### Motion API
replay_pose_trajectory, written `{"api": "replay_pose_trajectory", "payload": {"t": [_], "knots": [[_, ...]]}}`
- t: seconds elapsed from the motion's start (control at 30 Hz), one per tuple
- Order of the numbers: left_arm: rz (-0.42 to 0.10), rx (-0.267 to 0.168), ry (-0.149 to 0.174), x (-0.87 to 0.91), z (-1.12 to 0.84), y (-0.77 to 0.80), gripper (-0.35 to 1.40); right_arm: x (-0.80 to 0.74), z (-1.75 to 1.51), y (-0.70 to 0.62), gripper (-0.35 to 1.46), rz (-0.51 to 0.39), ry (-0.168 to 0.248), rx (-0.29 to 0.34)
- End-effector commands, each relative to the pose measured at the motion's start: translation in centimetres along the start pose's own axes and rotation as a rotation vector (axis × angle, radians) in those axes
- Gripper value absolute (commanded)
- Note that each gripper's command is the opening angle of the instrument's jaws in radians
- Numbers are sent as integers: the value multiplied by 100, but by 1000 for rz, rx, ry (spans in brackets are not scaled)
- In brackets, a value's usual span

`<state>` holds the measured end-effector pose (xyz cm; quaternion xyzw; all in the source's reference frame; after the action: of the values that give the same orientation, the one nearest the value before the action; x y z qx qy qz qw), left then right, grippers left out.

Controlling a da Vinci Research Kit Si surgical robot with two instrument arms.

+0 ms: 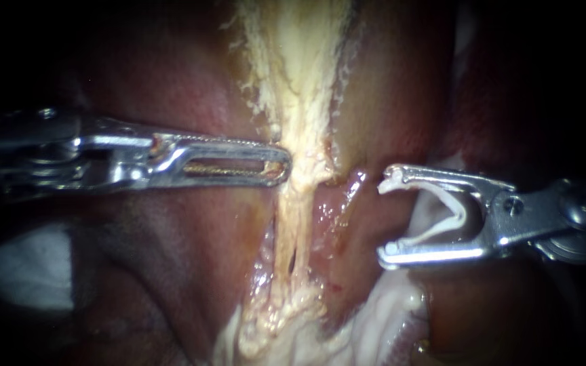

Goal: Clipping first clip left tube

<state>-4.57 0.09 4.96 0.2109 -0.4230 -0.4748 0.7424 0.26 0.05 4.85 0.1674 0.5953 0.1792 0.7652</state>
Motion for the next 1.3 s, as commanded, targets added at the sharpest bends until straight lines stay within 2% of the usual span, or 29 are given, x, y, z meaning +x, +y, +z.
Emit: {"api": "replay_pose_trajectory", "payload": {"t": [0.03,0.13,0.23,0.37,0.5,0.7,0.97,1.13,1.3], "knots": [[0,3,1,0,0,0,-35,0,0,-1,60,1,1,4],[0,3,2,0,-1,0,-35,-3,1,-3,60,-1,6,9],[-1,5,6,-3,-6,0,-35,-8,3,-7,60,-7,-8,22],[-6,6,14,-8,-18,-10,-35,-19,13,-13,60,-16,-31,43],[-9,5,32,-13,-34,-19,-35,-36,34,-20,60,7,-46,71],[-9,-9,32,-15,-58,-21,-35,-66,77,-30,60,47,-70,110],[-13,-19,30,-20,-82,-27,-35,-99,131,-39,60,95,-71,155],[-15,-26,34,-16,-91,-37,-35,-110,151,-40,60,102,-73,161],[-17,-29,33,-16,-96,-45,-35,-112,158,-36,60,102,-72,158]]}}
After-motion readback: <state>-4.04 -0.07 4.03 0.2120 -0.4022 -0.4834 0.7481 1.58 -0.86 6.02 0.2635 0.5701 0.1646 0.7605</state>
